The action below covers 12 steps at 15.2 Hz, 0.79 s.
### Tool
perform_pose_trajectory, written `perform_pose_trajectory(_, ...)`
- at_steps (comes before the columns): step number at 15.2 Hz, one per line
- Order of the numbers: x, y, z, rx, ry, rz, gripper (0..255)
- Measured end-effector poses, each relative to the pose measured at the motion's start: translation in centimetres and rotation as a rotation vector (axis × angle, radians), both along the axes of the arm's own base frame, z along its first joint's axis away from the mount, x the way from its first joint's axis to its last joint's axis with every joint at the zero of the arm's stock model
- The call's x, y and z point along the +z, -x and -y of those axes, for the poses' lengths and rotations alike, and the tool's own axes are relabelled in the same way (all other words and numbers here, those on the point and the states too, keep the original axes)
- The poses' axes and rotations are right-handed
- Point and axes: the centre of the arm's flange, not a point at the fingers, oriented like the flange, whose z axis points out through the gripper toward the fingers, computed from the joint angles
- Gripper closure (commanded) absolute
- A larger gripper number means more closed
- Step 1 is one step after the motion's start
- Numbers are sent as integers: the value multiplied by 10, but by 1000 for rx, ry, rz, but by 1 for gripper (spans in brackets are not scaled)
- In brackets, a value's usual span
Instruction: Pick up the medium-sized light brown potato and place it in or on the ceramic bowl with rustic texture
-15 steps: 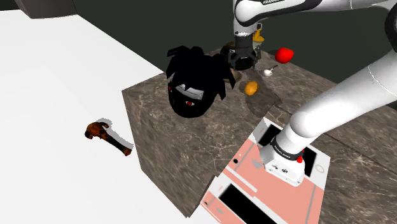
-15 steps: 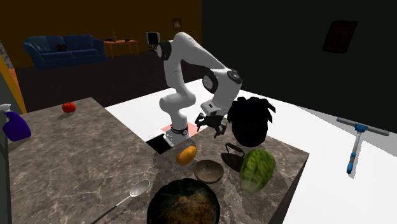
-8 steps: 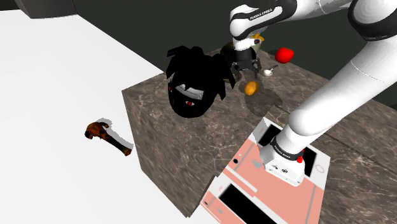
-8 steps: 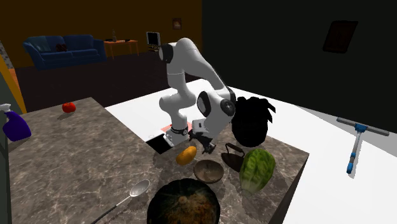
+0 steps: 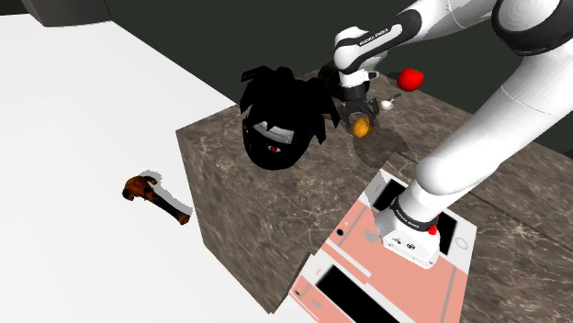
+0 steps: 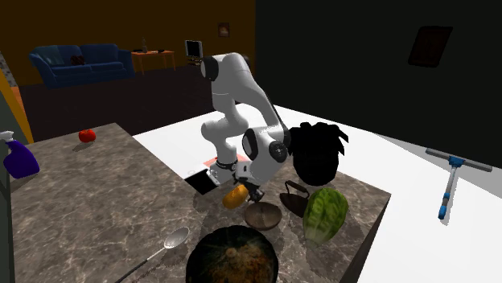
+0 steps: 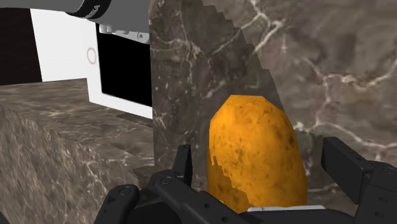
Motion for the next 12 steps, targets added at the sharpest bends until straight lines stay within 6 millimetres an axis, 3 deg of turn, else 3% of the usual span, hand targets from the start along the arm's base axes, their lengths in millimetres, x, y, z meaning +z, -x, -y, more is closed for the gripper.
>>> perform_pose_trajectory(7,-7,5,-2,0,0,1,0)
perform_pose_trajectory(8,-7,5,-2,0,0,1,255)
perform_pose_trajectory(12,-8,5,-2,0,0,0,255)
